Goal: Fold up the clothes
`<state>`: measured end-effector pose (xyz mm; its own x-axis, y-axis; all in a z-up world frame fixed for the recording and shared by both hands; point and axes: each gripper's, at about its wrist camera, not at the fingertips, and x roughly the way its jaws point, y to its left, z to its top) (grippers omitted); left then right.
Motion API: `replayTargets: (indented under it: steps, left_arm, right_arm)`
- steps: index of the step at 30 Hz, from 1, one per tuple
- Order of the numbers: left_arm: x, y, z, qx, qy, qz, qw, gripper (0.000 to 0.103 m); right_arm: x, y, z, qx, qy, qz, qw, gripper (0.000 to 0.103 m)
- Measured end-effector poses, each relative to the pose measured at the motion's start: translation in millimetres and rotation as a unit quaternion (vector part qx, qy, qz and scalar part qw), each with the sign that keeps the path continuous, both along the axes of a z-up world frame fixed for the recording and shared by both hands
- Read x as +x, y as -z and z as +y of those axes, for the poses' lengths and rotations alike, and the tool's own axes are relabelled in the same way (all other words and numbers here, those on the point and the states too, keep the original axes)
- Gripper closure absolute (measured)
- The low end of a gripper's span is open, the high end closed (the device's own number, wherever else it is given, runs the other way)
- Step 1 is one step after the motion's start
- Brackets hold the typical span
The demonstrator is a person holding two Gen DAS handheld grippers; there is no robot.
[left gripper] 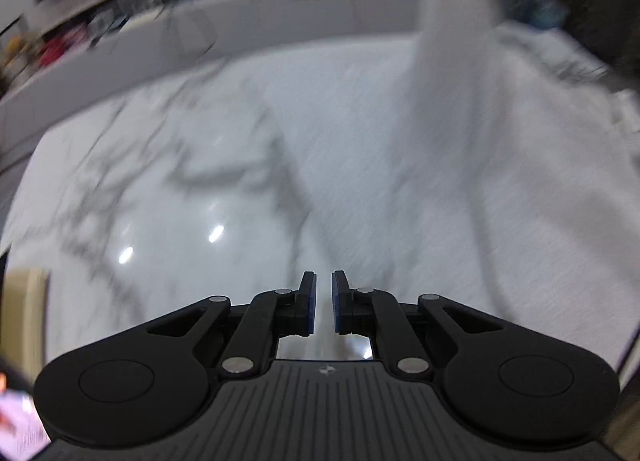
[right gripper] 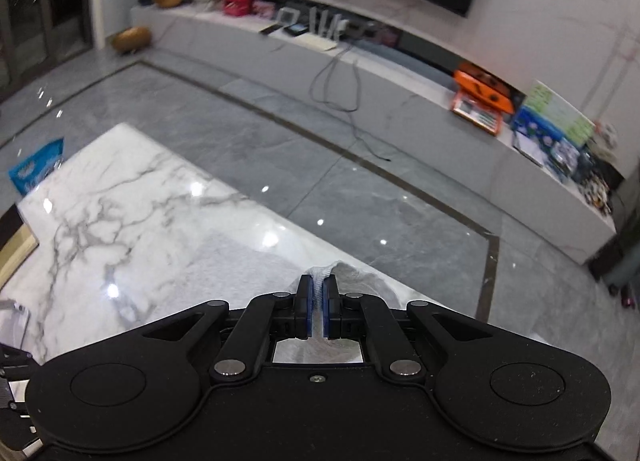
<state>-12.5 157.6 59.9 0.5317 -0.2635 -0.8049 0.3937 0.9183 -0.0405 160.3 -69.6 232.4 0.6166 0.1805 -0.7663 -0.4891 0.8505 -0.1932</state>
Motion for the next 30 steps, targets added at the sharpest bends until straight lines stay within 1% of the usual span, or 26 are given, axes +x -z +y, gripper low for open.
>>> replayTargets:
  steps: [1, 2, 5, 7, 9, 10, 12, 14, 15, 18, 21, 23, 26, 28, 30]
  left_arm:
    - [4, 1, -2, -0.010, 0.002, 0.005, 0.9999, 0.095]
    - [8, 3, -5, -0.010, -0.003, 0.009, 0.9999, 0.095]
    - [17, 15, -14, 0.015, -0.016, 0.022, 0.9995, 0.095]
    - [18, 23, -19, 0.027, -0.008, 0.039, 0.9988, 0.095]
    - [14, 25, -20, 0.041, -0.002, 0.044, 0.9982, 0.095]
    - [14, 25, -20, 0.048, 0.000, 0.047, 0.9978, 0.095]
    - [14, 25, -17, 0.047, -0.003, 0.058, 0.9972, 0.095]
    - [14, 25, -13, 0.048, -0.005, 0.066, 0.9966, 0.095]
    - [13, 25, -12, 0.048, -0.005, 0.067, 0.9966, 0.096]
    - [12, 25, -9, 0.047, -0.010, 0.070, 0.9964, 0.095]
    - [10, 24, -5, 0.047, -0.019, 0.072, 0.9961, 0.096]
    - [9, 24, -2, 0.044, -0.027, 0.075, 0.9958, 0.096]
    - [9, 23, 7, 0.025, -0.039, 0.083, 0.9955, 0.096]
    - [8, 23, 10, 0.020, -0.043, 0.085, 0.9952, 0.096]
    - [7, 22, 10, 0.025, -0.042, 0.085, 0.9952, 0.096]
  right_arm:
    - [1, 4, 5, -0.008, -0.004, 0.002, 1.000, 0.100]
    - [3, 6, 7, -0.010, -0.005, 0.003, 1.000, 0.100]
    - [5, 11, 8, -0.009, -0.005, 0.011, 1.000, 0.100]
    - [6, 13, 8, -0.007, -0.004, 0.012, 1.000, 0.100]
    - [7, 11, 7, -0.003, -0.003, 0.008, 1.000, 0.100]
    - [7, 9, 7, -0.001, -0.003, 0.005, 1.000, 0.100]
    - [8, 0, 6, 0.013, -0.005, -0.002, 1.000, 0.100]
    - [10, -15, 9, 0.037, -0.014, -0.008, 0.999, 0.100]
    - [10, -19, 13, 0.039, -0.021, -0.014, 0.999, 0.100]
    - [12, -36, 30, 0.031, -0.046, -0.054, 0.997, 0.100]
    - [27, -42, 52, 0.026, -0.052, -0.075, 0.995, 0.100]
    - [40, -35, 68, 0.021, -0.056, -0.078, 0.995, 0.100]
    - [54, -20, 91, 0.011, -0.073, -0.080, 0.994, 0.100]
    - [65, -3, 110, 0.000, -0.090, -0.080, 0.993, 0.100]
    - [75, 14, 124, -0.002, -0.099, -0.071, 0.993, 0.100]
